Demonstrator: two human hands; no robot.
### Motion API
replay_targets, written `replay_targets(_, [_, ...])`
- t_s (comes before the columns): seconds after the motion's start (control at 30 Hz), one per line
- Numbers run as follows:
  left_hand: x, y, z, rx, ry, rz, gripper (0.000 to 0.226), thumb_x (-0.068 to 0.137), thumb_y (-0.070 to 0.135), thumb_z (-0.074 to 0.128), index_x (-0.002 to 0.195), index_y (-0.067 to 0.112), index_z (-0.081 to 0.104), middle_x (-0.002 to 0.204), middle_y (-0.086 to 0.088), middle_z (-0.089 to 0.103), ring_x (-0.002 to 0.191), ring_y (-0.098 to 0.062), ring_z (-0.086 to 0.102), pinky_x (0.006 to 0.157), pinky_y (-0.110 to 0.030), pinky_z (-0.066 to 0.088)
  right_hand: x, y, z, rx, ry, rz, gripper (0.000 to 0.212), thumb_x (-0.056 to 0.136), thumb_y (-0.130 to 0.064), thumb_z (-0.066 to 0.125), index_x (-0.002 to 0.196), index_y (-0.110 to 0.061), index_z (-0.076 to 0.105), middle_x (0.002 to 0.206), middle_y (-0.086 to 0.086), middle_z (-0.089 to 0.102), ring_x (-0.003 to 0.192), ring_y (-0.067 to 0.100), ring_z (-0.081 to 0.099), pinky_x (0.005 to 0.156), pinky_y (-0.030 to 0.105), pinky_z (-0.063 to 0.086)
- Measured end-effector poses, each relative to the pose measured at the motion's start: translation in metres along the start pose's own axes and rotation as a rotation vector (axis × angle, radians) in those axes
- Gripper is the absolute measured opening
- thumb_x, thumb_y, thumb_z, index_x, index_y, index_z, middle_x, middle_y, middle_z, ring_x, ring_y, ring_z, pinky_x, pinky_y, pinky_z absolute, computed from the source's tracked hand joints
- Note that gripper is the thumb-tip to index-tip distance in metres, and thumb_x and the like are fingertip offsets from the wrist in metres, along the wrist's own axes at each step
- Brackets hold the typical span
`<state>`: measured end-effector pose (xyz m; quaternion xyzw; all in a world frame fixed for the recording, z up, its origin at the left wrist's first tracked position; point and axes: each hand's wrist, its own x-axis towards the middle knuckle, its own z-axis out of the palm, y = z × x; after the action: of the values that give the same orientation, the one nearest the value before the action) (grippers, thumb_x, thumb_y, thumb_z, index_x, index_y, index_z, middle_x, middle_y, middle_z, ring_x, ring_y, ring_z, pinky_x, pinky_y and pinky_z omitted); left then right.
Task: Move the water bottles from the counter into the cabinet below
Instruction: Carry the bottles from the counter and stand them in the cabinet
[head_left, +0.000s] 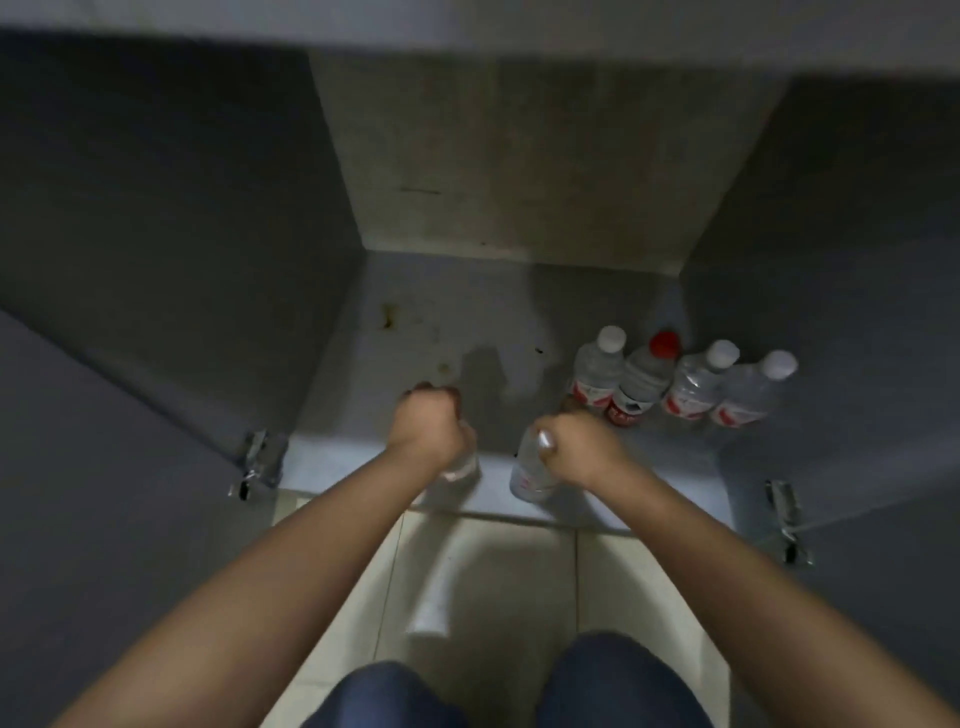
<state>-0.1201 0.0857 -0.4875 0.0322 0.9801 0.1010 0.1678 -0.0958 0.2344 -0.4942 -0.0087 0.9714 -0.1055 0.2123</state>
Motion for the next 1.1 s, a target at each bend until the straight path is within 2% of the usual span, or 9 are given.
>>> replay_targets(0.13, [0.021, -0.008, 0.015, 0.125, 0.074, 0.026, 0.034, 0.093, 0.021, 0.048, 0.123, 0.006, 0.055, 0.124, -0.017, 0.057, 0.114, -0.033, 0.054, 0.1, -0.031, 0.039, 0.021, 0.004, 0.006, -0.061, 0.117, -0.008, 0.033, 0.092, -0.022, 0.049, 0.122, -0.009, 0.054, 0.124, 0.02, 0.052, 0.113, 0.031, 0.056, 0.088, 0.03, 0.047])
replay_targets(0.27, [0.022, -0.012, 0.014, 0.161, 0.01, 0.078, 0.048, 0.098, 0.017, 0.04, 0.142, 0.001, 0.029, 0.138, -0.018, 0.046, 0.127, -0.032, 0.044, 0.104, -0.032, 0.035, 0.02, -0.003, -0.003, -0.115, 0.098, 0.055, 0.042, 0.096, -0.035, 0.047, 0.122, -0.003, 0.053, 0.126, 0.019, 0.055, 0.114, 0.033, 0.057, 0.089, 0.034, 0.048])
replay_targets(0.4, [0.026, -0.019, 0.005, 0.189, -0.063, 0.273, 0.053, 0.098, 0.014, 0.042, 0.147, 0.007, 0.025, 0.153, -0.014, 0.031, 0.136, -0.028, 0.039, 0.108, -0.03, 0.034, 0.024, -0.01, -0.002, -0.147, 0.126, 0.145, 0.047, 0.098, -0.041, 0.038, 0.121, -0.004, 0.058, 0.127, 0.016, 0.059, 0.117, 0.032, 0.058, 0.091, 0.033, 0.048])
replay_targets(0.5, [0.031, -0.024, -0.007, 0.229, -0.105, 0.418, 0.055, 0.098, 0.011, 0.041, 0.149, 0.008, 0.019, 0.159, -0.009, 0.017, 0.146, -0.022, 0.021, 0.115, -0.022, 0.019, 0.032, -0.014, -0.008, -0.173, 0.122, 0.189, 0.052, 0.099, -0.045, 0.034, 0.123, -0.005, 0.057, 0.13, 0.015, 0.058, 0.121, 0.031, 0.055, 0.093, 0.034, 0.047])
replay_targets(0.57, [0.033, -0.029, -0.009, 0.225, -0.112, 0.458, 0.055, 0.098, 0.009, 0.041, 0.148, 0.006, 0.019, 0.16, -0.009, 0.013, 0.148, -0.021, 0.013, 0.117, -0.024, 0.014, 0.033, -0.015, -0.015, -0.188, 0.075, 0.134, 0.055, 0.097, -0.047, 0.038, 0.129, -0.005, 0.052, 0.135, 0.015, 0.055, 0.123, 0.031, 0.053, 0.096, 0.035, 0.046])
replay_targets(0.67, [0.033, -0.034, -0.005, 0.205, -0.074, 0.474, 0.056, 0.098, 0.006, 0.04, 0.149, 0.004, 0.015, 0.16, -0.01, 0.008, 0.15, -0.022, 0.004, 0.12, -0.026, 0.009, 0.031, -0.002, -0.022, -0.208, -0.09, -0.077, 0.055, 0.09, -0.033, 0.057, 0.139, -0.012, 0.042, 0.139, 0.015, 0.046, 0.125, 0.032, 0.05, 0.102, 0.035, 0.045])
replay_targets(0.77, [0.031, -0.034, 0.003, 0.139, -0.03, 0.486, 0.058, 0.098, 0.004, 0.037, 0.149, 0.004, 0.01, 0.161, -0.01, 0.004, 0.15, -0.021, 0.003, 0.117, -0.019, 0.002, 0.027, 0.008, -0.024, -0.202, -0.181, -0.113, 0.038, 0.091, -0.009, 0.052, 0.128, -0.011, 0.056, 0.133, 0.015, 0.052, 0.121, 0.031, 0.053, 0.101, 0.031, 0.044])
replay_targets(0.9, [0.032, -0.032, 0.005, 0.107, 0.0, 0.461, 0.06, 0.097, 0.003, 0.038, 0.15, 0.006, 0.009, 0.161, -0.009, 0.005, 0.15, -0.019, 0.006, 0.118, -0.02, 0.009, 0.033, 0.007, -0.037, -0.177, -0.106, -0.131, 0.027, 0.092, -0.011, 0.052, 0.116, -0.003, 0.061, 0.125, 0.014, 0.061, 0.117, 0.029, 0.056, 0.089, 0.029, 0.044])
replay_targets(1.1, [0.033, -0.032, 0.012, 0.144, -0.014, 0.433, 0.06, 0.097, 0.004, 0.038, 0.15, 0.005, 0.009, 0.161, -0.008, 0.003, 0.15, -0.018, 0.001, 0.119, -0.02, 0.007, 0.049, 0.0, -0.034, -0.171, 0.074, -0.013, 0.035, 0.094, -0.019, 0.052, 0.122, 0.002, 0.059, 0.13, 0.021, 0.058, 0.122, 0.033, 0.054, 0.098, 0.035, 0.045])
